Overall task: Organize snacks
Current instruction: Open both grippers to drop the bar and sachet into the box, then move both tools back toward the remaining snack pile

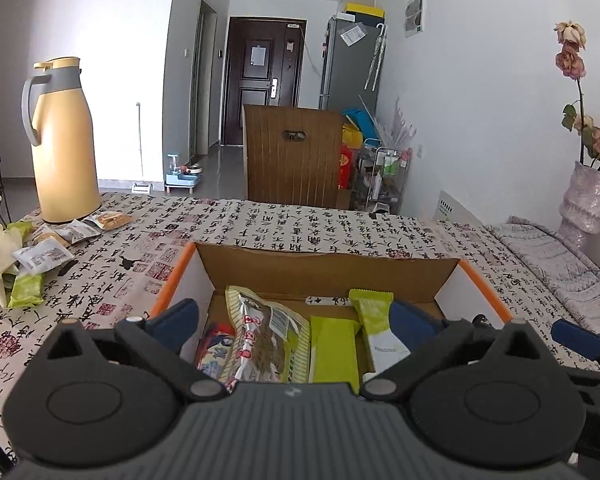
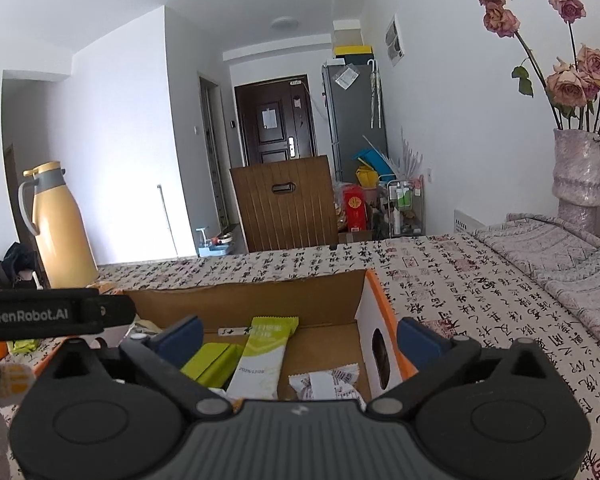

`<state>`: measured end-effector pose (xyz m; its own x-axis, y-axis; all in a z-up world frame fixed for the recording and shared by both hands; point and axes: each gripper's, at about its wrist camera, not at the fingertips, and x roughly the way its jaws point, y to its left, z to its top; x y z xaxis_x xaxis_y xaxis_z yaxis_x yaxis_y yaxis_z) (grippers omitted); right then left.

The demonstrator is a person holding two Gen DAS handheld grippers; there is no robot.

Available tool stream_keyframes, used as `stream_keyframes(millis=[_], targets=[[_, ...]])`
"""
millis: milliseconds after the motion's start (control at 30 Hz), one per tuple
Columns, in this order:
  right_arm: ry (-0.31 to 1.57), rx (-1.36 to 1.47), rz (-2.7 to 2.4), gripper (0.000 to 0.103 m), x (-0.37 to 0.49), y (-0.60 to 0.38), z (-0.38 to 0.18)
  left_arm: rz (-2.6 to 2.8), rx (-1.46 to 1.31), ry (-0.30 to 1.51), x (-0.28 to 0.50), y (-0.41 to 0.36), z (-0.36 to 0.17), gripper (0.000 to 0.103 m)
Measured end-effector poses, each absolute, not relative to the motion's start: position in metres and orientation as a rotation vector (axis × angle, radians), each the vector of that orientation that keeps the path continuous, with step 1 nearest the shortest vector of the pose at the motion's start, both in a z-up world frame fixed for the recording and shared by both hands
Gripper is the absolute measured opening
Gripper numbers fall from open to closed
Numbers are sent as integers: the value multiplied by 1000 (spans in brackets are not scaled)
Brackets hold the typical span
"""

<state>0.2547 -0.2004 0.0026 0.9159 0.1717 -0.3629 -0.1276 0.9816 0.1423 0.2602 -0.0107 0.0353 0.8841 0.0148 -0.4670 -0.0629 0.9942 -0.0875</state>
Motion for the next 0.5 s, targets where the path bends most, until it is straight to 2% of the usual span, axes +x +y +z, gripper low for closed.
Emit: stream_keyframes(millis=[500], targets=[[366, 103, 140, 103, 243, -200, 17, 74, -91, 450, 244, -15, 54, 103]])
